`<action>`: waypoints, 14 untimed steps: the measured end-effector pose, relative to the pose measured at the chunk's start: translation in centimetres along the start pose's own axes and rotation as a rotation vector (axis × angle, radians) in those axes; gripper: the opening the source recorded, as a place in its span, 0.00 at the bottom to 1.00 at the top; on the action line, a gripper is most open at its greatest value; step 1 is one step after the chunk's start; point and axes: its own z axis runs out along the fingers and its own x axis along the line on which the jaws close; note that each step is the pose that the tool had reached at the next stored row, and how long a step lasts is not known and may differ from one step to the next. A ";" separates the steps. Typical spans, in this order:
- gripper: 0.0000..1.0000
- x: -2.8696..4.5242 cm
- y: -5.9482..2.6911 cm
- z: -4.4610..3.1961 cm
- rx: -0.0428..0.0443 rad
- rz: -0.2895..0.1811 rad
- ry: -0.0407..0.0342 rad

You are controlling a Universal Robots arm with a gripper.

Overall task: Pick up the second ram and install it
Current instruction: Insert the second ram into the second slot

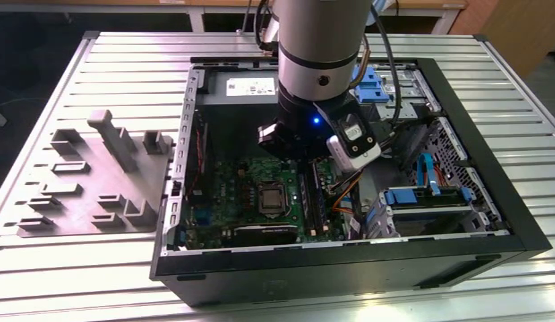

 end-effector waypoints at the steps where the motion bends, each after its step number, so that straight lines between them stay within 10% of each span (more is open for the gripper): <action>1: 0.11 0.00 0.00 0.08 -0.0006 0.000 -0.0002; 14: 0.11 -0.37 -0.06 1.26 -0.0001 0.000 0.0001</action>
